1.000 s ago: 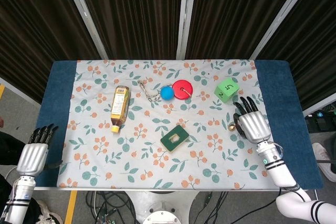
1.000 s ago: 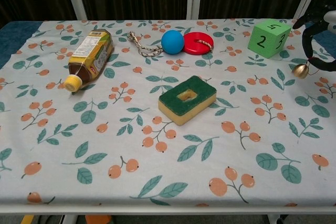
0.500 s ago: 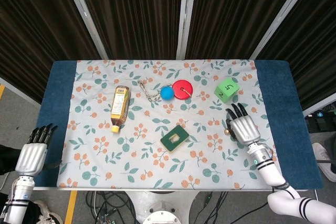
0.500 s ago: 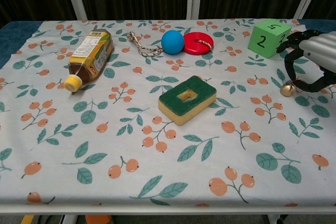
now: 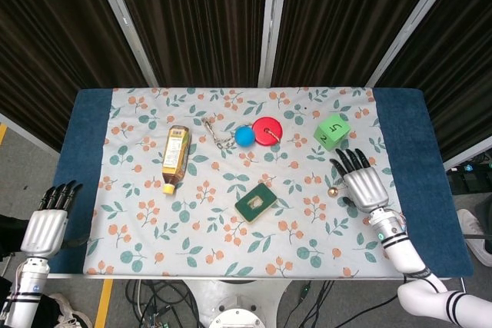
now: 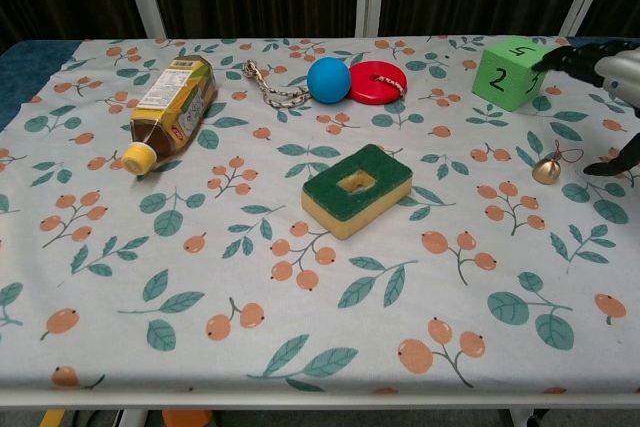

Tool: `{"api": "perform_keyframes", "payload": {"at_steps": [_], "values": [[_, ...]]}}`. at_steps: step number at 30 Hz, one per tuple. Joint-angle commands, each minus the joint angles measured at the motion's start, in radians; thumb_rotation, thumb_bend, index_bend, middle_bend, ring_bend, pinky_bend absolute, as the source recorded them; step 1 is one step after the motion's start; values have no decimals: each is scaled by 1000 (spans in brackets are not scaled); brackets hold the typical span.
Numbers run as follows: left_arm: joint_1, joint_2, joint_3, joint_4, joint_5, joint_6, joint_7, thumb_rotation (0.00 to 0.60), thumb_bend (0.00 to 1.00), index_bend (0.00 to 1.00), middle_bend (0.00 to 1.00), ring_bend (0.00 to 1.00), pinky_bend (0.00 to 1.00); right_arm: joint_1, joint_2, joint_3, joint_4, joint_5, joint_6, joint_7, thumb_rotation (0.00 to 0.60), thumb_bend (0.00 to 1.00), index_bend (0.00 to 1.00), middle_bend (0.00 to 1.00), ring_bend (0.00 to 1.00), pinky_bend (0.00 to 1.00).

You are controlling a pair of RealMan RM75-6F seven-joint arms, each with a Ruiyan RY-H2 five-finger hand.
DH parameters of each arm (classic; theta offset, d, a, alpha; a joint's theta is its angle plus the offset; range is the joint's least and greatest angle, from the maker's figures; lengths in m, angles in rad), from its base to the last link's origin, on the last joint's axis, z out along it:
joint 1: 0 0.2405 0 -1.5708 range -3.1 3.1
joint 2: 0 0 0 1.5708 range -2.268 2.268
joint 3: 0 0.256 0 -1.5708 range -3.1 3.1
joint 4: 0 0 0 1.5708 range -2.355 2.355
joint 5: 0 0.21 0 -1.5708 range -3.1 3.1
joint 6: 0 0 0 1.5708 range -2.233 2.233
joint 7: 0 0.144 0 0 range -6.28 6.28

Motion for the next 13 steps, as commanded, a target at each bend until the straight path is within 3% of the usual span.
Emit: {"api": "perform_keyframes", "payload": {"at_steps": [1,9,13], "values": [[2,0,0,-1,1,3,1,600,0,0,0,0,7,-53,40,-8,-31,-28,84,42,600,0,0,0,0,0],[6,6,-1,-12,18,26,7,600,0,0,0,0,7,-252,87,-110,-4,-109,321,149,600,0,0,0,0,0],[7,13,-4,-20,20,35,14,600,0,0,0,0,7,-324,92,-130,7,-119,396,190,600,0,0,0,0,0]]}}
